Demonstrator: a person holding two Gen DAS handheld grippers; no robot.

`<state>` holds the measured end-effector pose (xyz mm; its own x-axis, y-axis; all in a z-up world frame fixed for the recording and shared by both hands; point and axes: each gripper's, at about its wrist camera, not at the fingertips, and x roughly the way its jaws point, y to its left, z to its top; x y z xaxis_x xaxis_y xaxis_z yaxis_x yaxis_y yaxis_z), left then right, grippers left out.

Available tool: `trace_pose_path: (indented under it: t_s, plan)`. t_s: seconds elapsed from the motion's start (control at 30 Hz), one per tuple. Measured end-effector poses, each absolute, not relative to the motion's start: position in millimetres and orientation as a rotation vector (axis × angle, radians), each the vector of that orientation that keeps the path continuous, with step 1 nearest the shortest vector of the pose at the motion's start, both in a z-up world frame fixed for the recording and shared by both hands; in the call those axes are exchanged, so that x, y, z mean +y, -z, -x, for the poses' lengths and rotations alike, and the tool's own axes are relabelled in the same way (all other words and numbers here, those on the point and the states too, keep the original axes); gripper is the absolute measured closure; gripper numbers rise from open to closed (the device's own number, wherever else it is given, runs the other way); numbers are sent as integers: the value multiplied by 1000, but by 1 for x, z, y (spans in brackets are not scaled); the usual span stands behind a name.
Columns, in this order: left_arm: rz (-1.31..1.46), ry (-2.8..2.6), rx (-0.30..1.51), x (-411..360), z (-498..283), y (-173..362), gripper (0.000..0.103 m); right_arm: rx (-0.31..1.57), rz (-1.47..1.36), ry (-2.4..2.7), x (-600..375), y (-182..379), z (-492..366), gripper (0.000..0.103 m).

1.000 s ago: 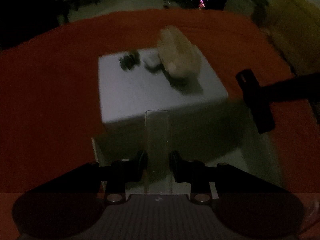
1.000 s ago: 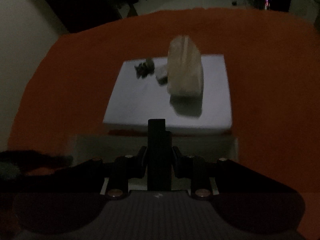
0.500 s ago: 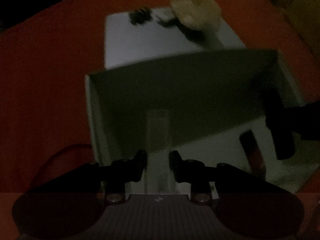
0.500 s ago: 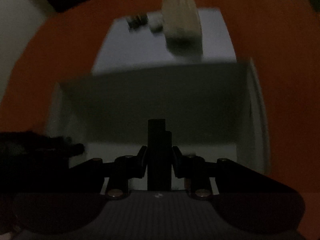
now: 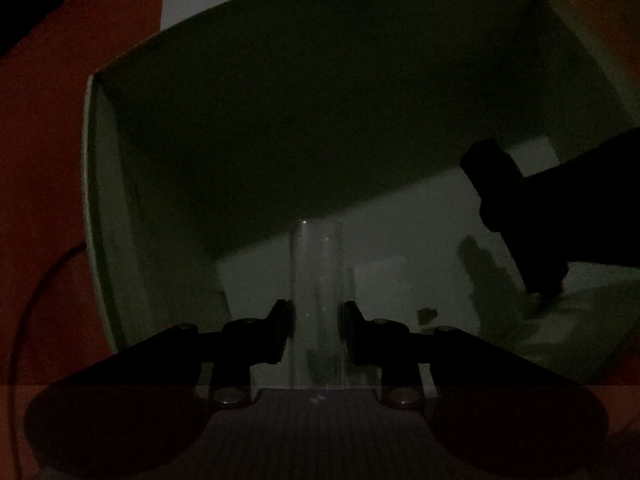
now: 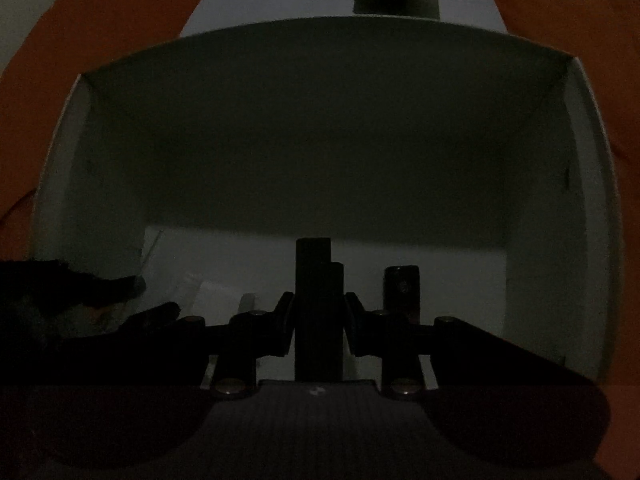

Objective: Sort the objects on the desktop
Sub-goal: 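Carry the clear tube into the white box with the left tool while the right tool moves over the box, then open the left tool to release the tube and withdraw both tools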

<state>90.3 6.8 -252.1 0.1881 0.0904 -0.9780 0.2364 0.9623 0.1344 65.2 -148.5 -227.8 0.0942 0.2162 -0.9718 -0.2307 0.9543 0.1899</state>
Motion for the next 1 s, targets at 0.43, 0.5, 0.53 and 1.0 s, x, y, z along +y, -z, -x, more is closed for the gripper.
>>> trace_pose_path:
  t_s: [0.43, 0.5, 0.53, 1.0]
  plan:
    - [-258, 116, 1326, 12, -78, 257, 78, 1438, 170, -313, -144, 259, -49, 75]
    - [-248, 128, 1315, 14, -75, 258, 78, 1429, 218, -325, -143, 262, -46, 75]
    - [-250, 134, 1314, 14, -73, 259, 77, 1430, 221, -329, -144, 262, -45, 75]
    - [-265, 204, 1318, 6, -75, 253, 47, 1483, 112, -308, -157, 262, -50, 62]
